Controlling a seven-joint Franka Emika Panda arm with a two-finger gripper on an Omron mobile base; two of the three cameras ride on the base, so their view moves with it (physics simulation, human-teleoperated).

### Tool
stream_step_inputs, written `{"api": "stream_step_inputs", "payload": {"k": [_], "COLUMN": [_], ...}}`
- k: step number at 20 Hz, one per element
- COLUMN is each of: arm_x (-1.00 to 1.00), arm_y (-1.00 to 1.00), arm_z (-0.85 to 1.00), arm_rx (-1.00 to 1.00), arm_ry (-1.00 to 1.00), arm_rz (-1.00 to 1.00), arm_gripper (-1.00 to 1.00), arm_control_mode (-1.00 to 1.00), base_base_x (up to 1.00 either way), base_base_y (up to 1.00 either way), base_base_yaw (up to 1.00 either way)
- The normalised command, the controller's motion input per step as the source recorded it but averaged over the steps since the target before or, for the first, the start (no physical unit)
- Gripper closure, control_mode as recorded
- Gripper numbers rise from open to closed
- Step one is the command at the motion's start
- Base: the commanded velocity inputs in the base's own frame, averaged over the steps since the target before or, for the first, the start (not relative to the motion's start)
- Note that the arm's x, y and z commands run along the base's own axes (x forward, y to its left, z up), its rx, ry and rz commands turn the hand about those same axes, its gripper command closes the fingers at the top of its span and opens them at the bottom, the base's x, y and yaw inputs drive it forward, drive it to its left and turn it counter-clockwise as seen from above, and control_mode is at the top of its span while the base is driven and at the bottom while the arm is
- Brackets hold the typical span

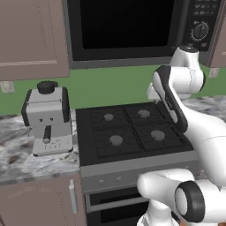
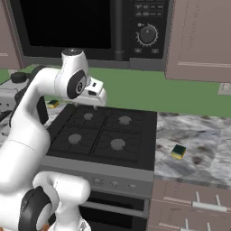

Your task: Place the sponge inside the microwave to prepare for sanitizing.

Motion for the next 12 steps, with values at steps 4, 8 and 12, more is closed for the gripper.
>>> {"api": "stream_step_inputs", "payload": {"k": [4,8,12], "arm_x": [-0.05,-0.44,-0.44], "arm_y": [-0.83,-0.76,-0.45], "arm_z": [0.16,0.62,0.23], "arm_rx": [0.0,0.0,-0.16], "arm_ry": [-0.1,-0.41,-0.53], "arm_rz": [-0.13,-0.06,-0.06], "arm_gripper": [-1.0,-1.0,-1.0], "arm_control_mode": [-1.0,-1.0,-1.0], "base_base_x": [0.0,0.0,0.0], "base_base_y": [0.0,0.0,0.0], "base_base_yaw": [0.0,0.0,0.0]}}
